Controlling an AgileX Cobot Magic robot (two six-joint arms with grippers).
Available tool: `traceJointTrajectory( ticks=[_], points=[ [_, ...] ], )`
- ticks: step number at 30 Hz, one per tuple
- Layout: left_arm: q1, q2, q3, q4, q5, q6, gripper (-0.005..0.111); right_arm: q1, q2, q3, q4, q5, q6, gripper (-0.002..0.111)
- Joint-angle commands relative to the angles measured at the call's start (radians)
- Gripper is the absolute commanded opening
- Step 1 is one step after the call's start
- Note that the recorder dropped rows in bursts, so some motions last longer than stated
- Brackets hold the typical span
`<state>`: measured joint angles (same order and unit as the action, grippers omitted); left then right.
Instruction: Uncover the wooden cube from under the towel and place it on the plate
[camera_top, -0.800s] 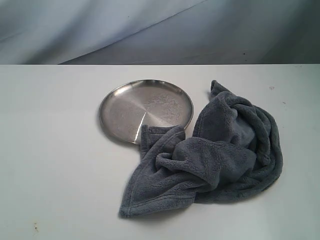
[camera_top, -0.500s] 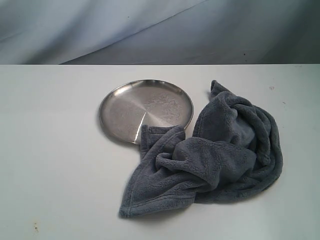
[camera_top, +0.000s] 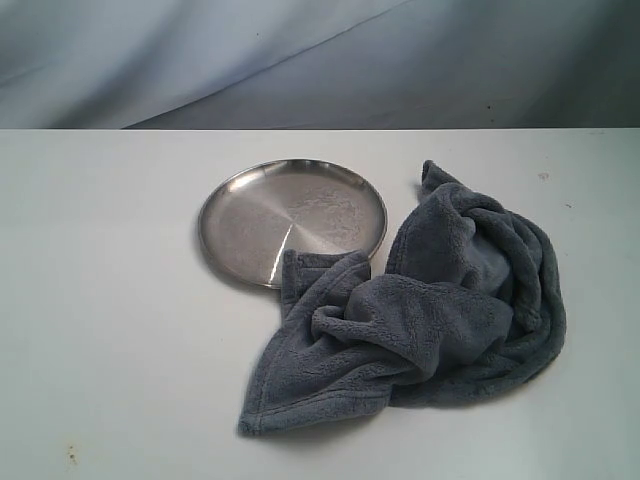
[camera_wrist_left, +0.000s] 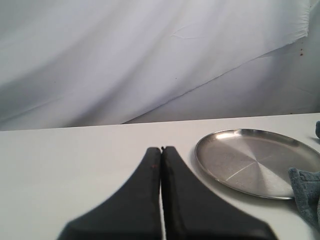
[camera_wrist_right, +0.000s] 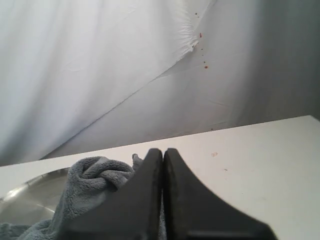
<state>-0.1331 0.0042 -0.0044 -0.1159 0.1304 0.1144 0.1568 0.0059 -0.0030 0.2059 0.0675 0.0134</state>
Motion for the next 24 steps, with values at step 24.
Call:
traceJointTrajectory(
  ticks=[24],
  points=[
    [-0.005, -0.004, 0.004, -0.002, 0.002, -0.003, 0.0, -0.007, 0.696, -0.518, 0.412, 0.435, -0.405, 0.0]
  ],
)
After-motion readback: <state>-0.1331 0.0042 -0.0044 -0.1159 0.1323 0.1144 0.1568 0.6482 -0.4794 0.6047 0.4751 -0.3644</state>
